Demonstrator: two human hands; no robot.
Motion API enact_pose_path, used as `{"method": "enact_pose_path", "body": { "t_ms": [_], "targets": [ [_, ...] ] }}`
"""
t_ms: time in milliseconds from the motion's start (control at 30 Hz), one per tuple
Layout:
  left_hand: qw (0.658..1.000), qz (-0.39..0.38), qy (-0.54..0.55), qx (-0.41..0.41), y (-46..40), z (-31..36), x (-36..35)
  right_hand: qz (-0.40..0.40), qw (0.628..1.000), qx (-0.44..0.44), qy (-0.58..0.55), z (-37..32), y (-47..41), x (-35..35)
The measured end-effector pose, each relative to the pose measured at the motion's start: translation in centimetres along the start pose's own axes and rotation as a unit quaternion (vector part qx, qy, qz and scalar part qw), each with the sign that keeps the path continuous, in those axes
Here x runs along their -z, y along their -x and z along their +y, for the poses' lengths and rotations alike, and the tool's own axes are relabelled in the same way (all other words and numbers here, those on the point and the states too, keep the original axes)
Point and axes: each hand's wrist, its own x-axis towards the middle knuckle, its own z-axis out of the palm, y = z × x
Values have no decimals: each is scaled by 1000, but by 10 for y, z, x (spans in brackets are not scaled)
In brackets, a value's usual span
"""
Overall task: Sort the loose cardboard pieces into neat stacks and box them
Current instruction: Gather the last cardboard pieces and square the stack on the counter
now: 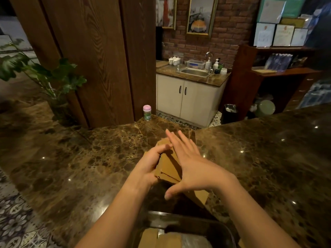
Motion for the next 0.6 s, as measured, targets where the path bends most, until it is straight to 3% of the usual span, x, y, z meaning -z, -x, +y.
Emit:
{"method": "enact_pose_path", "body": {
  "t_ms": [200,400,467,533,600],
  "targets": [
    [993,-100,49,38,7,-2,5,-1,998,-3,-66,3,-7,5],
    [997,-53,47,-4,-7,-5,9,1,996,-1,-93,8,-13,5],
    [996,-32,72,-44,-10,-1,16,16,983,-35,-182,15,-12,9],
    [988,-6,129,-87,-10,5,33,86,956,-82,-268,30,-11,10],
    [980,3,169,-101,-9,10,52,112,962,-163,-189,53,-8,3]
  ]
}}
